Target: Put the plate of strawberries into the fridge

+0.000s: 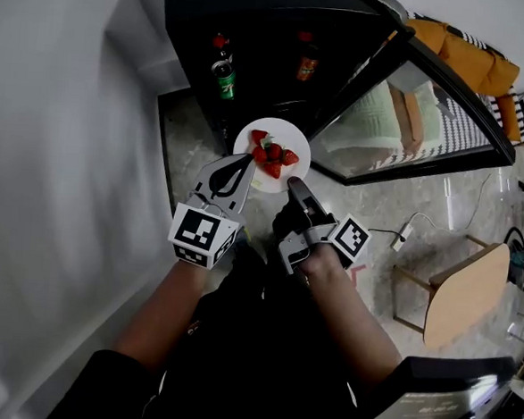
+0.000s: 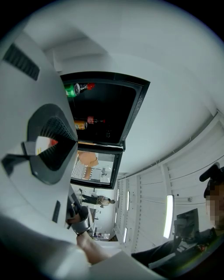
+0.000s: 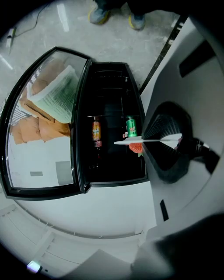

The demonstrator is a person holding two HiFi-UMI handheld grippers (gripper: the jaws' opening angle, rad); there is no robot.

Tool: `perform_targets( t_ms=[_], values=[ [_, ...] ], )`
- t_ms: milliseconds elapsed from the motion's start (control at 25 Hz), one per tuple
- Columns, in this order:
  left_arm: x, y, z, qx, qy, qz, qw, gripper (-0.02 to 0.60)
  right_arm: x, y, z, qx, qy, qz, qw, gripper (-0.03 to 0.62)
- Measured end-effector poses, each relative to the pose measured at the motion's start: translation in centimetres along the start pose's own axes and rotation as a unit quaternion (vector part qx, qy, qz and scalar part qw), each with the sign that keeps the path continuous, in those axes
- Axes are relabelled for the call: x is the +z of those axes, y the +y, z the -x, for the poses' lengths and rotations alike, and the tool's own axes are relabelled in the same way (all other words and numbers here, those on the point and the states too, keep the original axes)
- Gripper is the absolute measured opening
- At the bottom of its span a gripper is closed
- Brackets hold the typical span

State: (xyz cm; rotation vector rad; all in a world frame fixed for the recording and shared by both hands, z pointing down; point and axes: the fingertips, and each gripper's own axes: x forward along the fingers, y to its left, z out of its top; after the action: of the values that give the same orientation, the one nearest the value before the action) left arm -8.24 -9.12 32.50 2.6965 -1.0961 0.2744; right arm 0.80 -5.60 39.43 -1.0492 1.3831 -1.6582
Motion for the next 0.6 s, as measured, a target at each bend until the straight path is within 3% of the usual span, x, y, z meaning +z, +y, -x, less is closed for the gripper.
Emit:
perform_targets(
  t_ms=[600],
  values=[
    [-2.1, 2.1, -5.9, 0.042, -0.007, 0.014, 0.999, -0.014, 4.6, -2.9, -5.0, 0.0, 0.028, -0.016, 0.999, 0.018]
  ],
)
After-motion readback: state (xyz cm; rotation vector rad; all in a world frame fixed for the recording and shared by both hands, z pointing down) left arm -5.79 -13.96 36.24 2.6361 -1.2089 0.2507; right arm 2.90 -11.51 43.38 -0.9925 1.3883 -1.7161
